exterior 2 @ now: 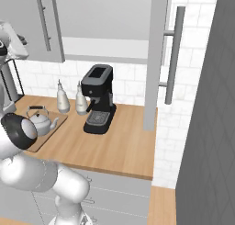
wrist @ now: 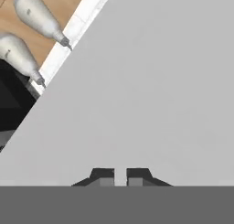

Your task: Pick the kettle from the counter and place it on the tray. Then pick the mug from the cabinet and place it on the tray. Then close the cabinet doors.

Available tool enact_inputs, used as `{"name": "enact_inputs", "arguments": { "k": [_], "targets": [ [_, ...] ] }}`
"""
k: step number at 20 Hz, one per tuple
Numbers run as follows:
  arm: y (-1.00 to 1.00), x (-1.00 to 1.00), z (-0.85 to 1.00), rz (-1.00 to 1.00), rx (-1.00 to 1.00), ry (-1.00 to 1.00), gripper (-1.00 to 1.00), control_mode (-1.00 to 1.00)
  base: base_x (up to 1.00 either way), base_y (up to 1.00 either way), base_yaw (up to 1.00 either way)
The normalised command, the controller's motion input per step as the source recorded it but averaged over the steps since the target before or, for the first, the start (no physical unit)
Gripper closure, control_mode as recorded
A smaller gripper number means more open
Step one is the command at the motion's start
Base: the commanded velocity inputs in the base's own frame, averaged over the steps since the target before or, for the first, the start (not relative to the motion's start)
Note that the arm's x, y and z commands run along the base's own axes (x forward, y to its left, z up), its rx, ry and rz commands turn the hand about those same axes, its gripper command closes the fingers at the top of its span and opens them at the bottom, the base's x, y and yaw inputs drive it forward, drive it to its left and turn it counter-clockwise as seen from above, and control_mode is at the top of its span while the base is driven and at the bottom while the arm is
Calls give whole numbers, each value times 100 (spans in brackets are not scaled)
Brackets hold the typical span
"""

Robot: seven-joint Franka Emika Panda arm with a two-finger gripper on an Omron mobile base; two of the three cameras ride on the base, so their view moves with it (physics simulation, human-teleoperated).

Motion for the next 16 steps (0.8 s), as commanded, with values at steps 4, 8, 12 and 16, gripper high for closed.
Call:
{"name": "enact_inputs", "arguments": {
  "k": [4, 8, 12, 16],
  "targets": [
    [-99, 98, -14, 18, 11, 11, 100, -100, 0, 0, 0],
    [-84, 98, -38, 19, 15, 1, 100, -100, 0, 0, 0],
    [-64, 91, -94, 19, 15, -5, 100, -100, 0, 0, 0],
    [-64, 87, -94, 14, 18, -9, 100, -100, 0, 0, 0]
  ]
}}
